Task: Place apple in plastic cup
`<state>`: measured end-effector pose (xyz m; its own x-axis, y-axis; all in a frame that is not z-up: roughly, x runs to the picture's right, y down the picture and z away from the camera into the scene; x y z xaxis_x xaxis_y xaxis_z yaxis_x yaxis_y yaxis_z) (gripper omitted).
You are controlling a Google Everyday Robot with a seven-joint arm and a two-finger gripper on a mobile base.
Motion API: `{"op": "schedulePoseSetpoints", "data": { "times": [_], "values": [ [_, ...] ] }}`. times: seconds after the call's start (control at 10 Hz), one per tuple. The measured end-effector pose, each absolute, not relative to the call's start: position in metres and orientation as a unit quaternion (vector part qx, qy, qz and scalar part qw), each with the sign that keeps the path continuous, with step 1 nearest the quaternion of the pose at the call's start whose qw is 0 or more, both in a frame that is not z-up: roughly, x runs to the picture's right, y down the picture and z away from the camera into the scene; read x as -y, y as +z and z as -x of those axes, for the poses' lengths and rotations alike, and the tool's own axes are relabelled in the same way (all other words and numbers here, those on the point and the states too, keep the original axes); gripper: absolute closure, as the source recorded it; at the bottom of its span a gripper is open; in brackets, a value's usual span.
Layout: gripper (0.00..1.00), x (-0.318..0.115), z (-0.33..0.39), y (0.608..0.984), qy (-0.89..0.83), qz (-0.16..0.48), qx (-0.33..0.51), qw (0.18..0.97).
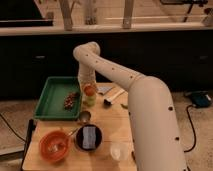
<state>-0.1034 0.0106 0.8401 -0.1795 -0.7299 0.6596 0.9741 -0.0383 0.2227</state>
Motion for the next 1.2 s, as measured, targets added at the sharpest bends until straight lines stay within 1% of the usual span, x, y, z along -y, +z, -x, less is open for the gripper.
{"op": "schedulePoseSetpoints", "data": {
  "times": [0.1,0.2,0.3,1.2],
  "values": [
    [0.33,-0.0094,0.1023,0.8405,-0.695,0.188,0.325,0.613],
    [0.24,-0.0093,0.1018,0.8412,-0.695,0.189,0.324,0.614],
    [0.2,-0.0085,0.1013,0.8415,-0.694,0.189,0.324,0.614],
    [0.2,-0.0049,0.0978,0.844,-0.689,0.188,0.323,0.62]
  ]
}}
